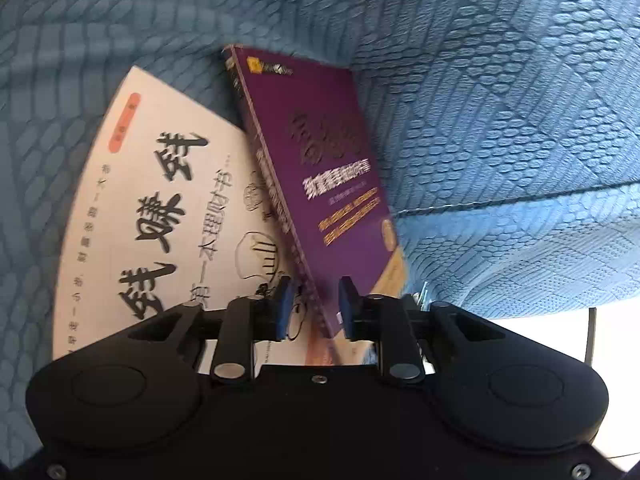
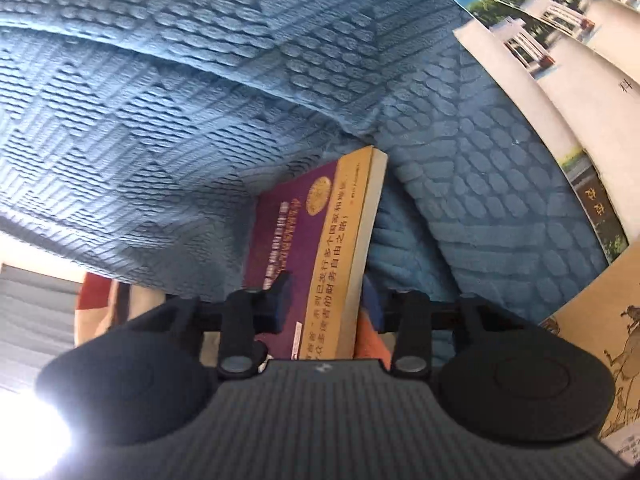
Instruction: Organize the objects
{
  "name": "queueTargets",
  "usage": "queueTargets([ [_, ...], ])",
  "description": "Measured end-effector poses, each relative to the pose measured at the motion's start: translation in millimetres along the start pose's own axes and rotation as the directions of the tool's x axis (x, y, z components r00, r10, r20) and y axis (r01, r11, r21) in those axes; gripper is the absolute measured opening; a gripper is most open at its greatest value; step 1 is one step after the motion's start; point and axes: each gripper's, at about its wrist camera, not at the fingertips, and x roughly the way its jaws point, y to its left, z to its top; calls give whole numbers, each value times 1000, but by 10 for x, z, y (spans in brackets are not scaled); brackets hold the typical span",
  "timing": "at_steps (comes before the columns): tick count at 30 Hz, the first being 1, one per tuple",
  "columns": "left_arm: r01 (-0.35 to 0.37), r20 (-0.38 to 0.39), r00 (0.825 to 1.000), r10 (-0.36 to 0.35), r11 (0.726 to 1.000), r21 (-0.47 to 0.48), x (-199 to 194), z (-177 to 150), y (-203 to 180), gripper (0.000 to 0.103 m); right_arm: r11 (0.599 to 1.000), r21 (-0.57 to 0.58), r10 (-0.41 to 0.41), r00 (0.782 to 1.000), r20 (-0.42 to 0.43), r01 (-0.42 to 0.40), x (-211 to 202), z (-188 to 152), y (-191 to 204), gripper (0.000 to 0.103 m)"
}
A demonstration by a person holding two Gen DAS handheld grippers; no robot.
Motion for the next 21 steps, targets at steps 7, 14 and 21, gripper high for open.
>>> queueTargets([
  [7,106,-6,994,-107,991,-81,-50,35,77,56,996,-20,81,995,-52,-82,-41,-126,193,41],
  [14,165,18,986,-164,980,-107,-59,41,70,50,990,-47,128,990,-62,-131,-135,-181,389,39],
  [21,206,52,978,-201,972,-118,-52,47,68,29,992,-40,120,991,-65,-123,-166,-280,434,39],
])
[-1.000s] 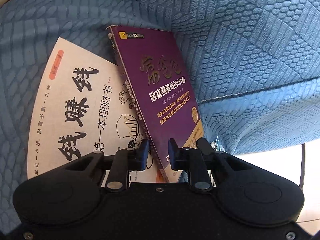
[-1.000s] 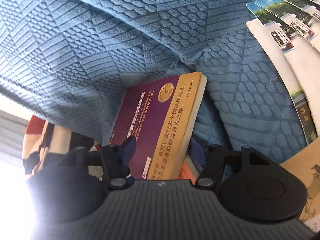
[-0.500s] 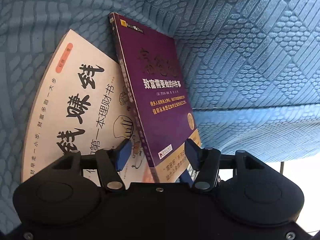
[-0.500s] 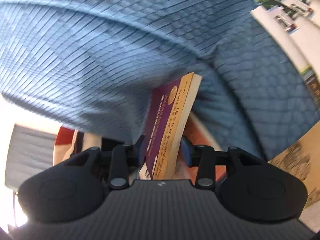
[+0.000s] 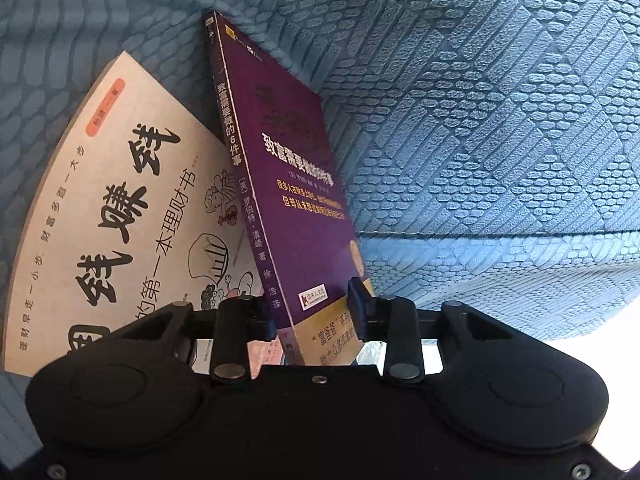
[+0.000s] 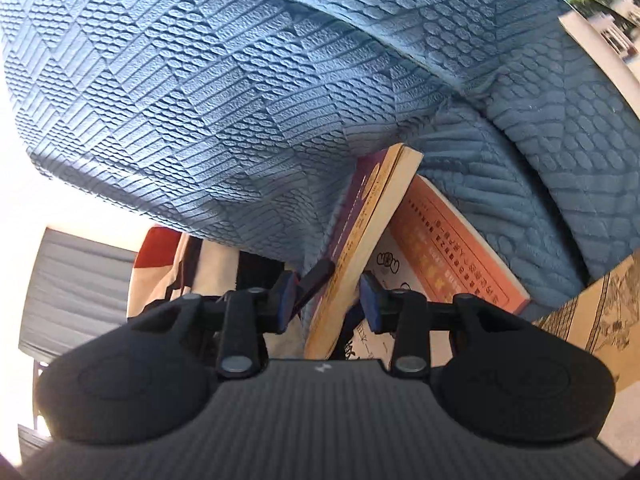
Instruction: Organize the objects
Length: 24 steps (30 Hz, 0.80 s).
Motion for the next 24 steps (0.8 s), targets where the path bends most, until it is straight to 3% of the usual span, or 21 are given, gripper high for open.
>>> queueTargets([
  [6,9,33,999,-9,1000,6,-90,39,-21,14,999,44,-2,1000,-9,3,35,-76,-67,39],
  [9,12,42,999,-12,1000,2,-140,83,-25,13,997,80,9,999,-32,-6,107,-93,-105,42],
  [12,19,54,998,-19,1000,-15,-193,128,-11,12,993,113,22,999,-48,-16,210,-100,-139,61],
  [13,22,62,998,-21,1000,-17,-223,144,-3,12,992,125,35,998,-51,-29,247,-102,-153,63],
  [24,34,114,993,-28,998,-56,-347,285,72,12,969,231,95,995,-19,-88,616,115,-293,63],
])
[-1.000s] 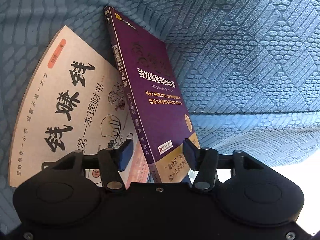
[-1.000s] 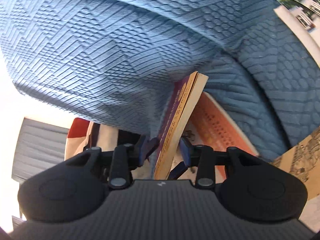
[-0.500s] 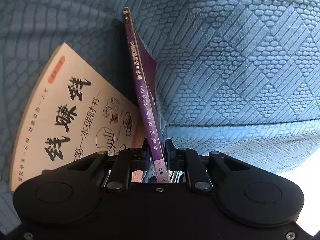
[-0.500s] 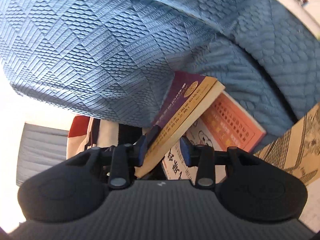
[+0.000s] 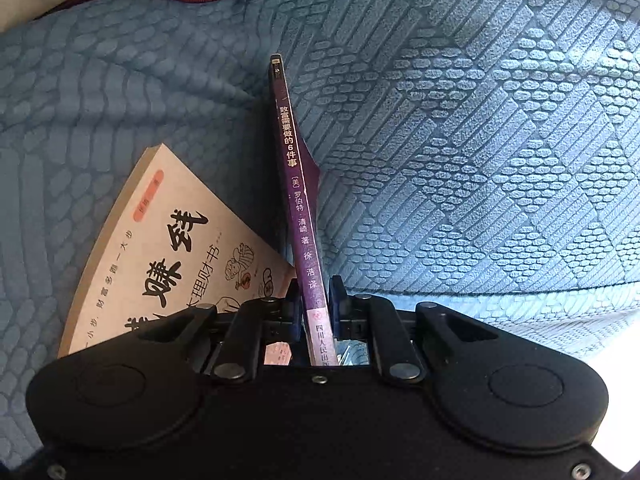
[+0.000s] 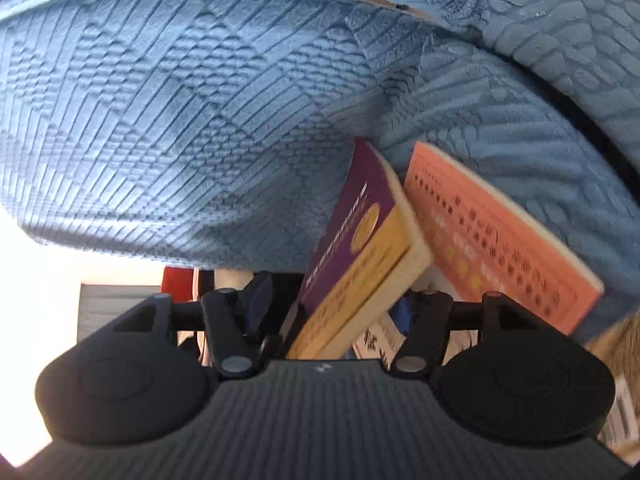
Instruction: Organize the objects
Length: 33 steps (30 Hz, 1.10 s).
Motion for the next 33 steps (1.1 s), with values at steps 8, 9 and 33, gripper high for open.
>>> queueTargets([
  [8,2,6,1000,-2,1000,-14,-65,89,22,12,998,-27,56,991,-124,-60,242,350,-52,64],
  [9,0,9,1000,0,1000,-16,-81,100,30,11,998,-32,55,989,-135,-60,272,400,-52,64],
  [33,24,12,1000,-25,999,30,-365,266,-11,16,954,-299,-50,968,-245,-27,287,224,476,28],
])
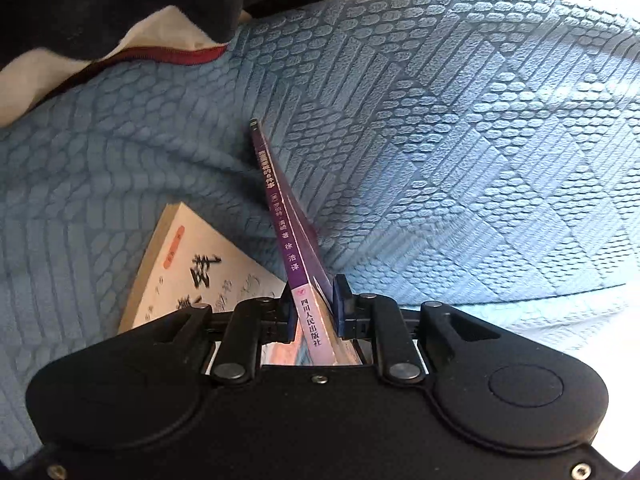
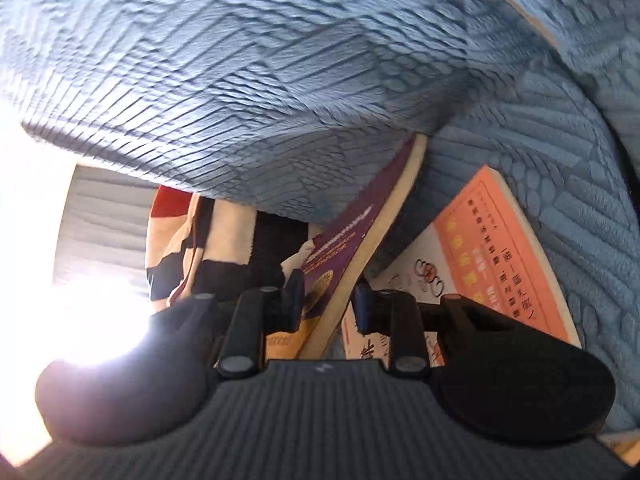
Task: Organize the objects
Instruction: 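Carry the purple book over the gold book with the left tool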
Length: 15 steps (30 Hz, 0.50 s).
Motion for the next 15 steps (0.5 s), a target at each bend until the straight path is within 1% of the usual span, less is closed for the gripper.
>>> queueTargets([
  [2,14,-7,1000,-14,1000,-9,-30,-32,13,16,1000,-27,-15,1000,9,15,-60,-60,85,28],
  [6,29,-22,999,-29,999,18,-101,-116,-26,17,997,-69,-38,999,29,40,-179,-169,223,28],
  [8,34,-32,999,-33,999,42,-124,-151,-82,17,997,-67,-39,998,40,42,-258,-220,257,28],
  [13,72,-55,996,-68,995,67,-174,-308,-214,17,996,-85,-34,997,74,40,-553,-327,366,28],
  [15,81,-62,995,-76,992,95,-204,-371,-306,17,994,-101,-31,996,86,40,-643,-349,431,28],
])
